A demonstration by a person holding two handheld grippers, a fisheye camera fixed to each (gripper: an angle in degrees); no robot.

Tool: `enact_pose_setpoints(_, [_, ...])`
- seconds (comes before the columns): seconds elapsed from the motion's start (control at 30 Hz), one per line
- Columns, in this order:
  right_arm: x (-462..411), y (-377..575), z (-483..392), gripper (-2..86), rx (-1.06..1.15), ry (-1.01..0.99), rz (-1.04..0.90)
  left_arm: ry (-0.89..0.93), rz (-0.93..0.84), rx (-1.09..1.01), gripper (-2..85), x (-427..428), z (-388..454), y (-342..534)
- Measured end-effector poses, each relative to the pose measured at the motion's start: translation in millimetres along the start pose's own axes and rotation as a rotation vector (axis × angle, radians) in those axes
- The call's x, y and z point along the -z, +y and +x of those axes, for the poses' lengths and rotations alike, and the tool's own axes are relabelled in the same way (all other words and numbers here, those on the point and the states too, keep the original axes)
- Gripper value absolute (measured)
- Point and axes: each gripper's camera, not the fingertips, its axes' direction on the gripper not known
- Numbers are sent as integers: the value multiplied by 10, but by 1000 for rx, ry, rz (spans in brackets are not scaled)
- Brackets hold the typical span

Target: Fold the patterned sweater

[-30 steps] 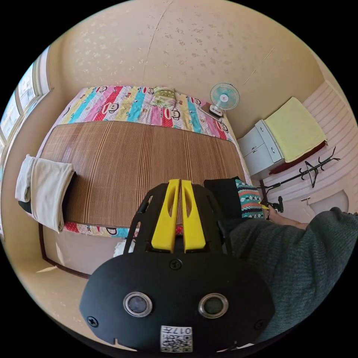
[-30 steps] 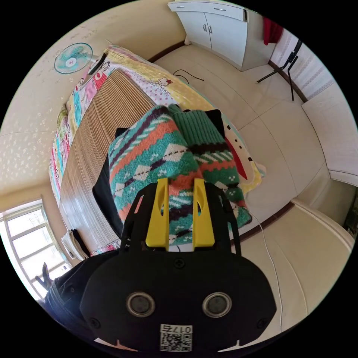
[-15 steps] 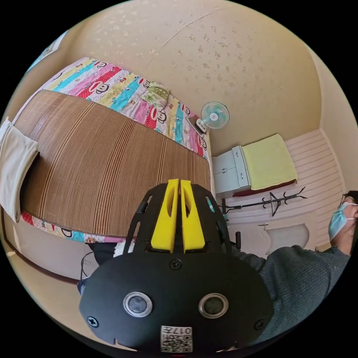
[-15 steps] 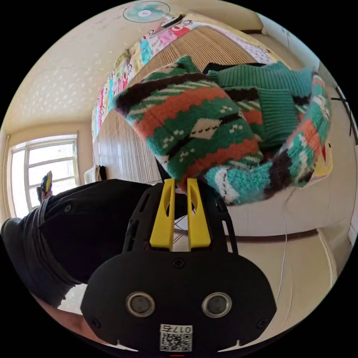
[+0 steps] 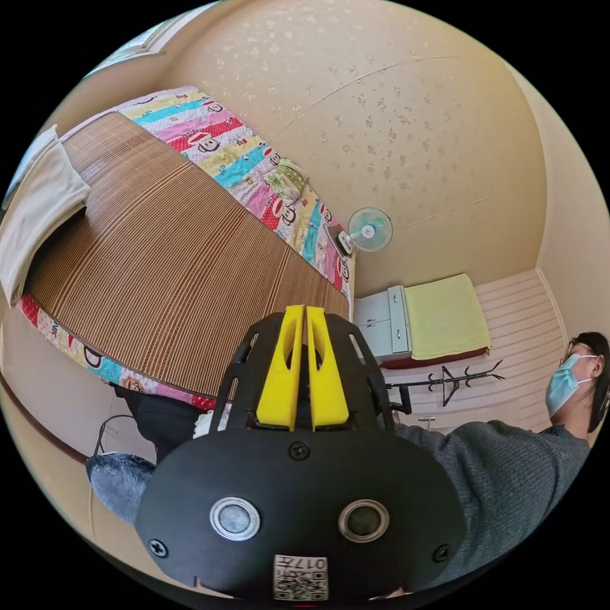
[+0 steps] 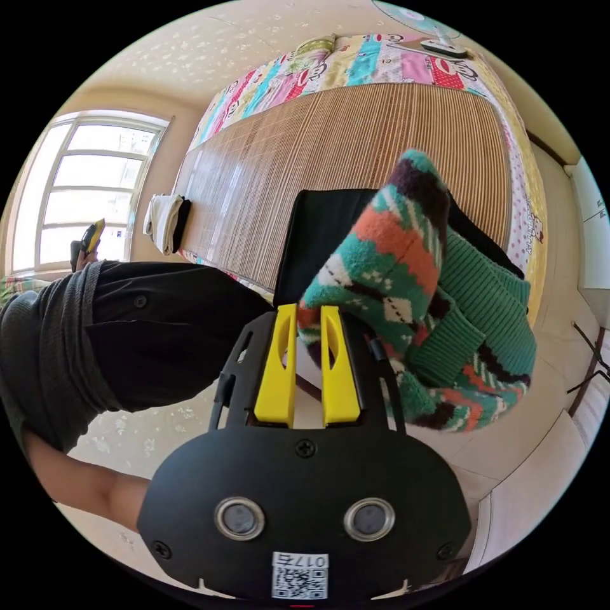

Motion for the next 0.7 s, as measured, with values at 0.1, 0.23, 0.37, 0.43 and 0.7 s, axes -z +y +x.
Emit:
enact_pose_setpoints(0.1, [-677, -216, -70, 34, 108, -178, -135, -11, 22, 15, -10, 30, -99, 17])
enact_pose_setpoints(0.23, [-1310, -376, 0, 20, 56, -227, -193, 6, 60, 38, -10, 39, -210, 5])
enact_pose_setpoints(0.37, [-1303, -520, -48, 15, 19, -375, -79, -1, 70, 23, -10, 39, -231, -55])
enact_pose_setpoints(0.43, [-1109, -588, -212, 18, 70, -339, -22, -27, 71, 3, -10, 41, -234, -105])
enact_pose_setpoints(0.7, [-481, -1234, -34, 119, -219, 25, 242, -19, 34, -9, -10, -210, -360, -214])
